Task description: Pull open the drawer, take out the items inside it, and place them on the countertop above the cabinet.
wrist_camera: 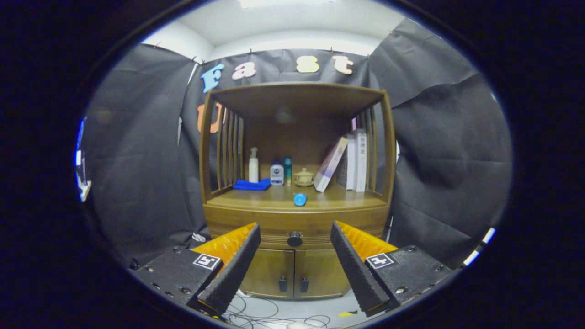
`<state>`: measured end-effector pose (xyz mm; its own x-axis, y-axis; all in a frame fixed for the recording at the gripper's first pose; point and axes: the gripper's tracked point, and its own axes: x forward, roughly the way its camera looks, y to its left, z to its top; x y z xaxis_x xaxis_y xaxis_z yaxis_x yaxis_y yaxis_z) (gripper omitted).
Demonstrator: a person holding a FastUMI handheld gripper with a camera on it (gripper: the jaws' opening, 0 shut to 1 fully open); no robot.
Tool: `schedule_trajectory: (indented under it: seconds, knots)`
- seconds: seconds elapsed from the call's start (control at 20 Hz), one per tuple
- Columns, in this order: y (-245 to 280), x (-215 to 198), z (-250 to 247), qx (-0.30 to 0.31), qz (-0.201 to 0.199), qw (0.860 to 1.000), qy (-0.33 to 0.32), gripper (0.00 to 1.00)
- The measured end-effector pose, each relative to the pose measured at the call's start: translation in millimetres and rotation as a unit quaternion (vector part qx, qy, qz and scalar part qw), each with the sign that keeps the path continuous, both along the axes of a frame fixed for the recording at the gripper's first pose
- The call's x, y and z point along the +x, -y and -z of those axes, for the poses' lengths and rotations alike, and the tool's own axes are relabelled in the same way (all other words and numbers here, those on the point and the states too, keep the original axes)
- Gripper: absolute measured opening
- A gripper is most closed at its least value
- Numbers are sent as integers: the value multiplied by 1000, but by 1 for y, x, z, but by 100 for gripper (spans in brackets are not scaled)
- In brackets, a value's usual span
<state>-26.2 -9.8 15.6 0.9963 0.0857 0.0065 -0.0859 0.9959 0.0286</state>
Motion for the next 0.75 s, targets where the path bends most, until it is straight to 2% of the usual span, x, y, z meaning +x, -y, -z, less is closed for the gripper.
schedule_trajectory:
  seconds: [0.25,0.75]
  knots:
    - [8,-36,-18,-4,1,1000,29,100]
    - [7,-46,-14,-2,1,1000,20,100]
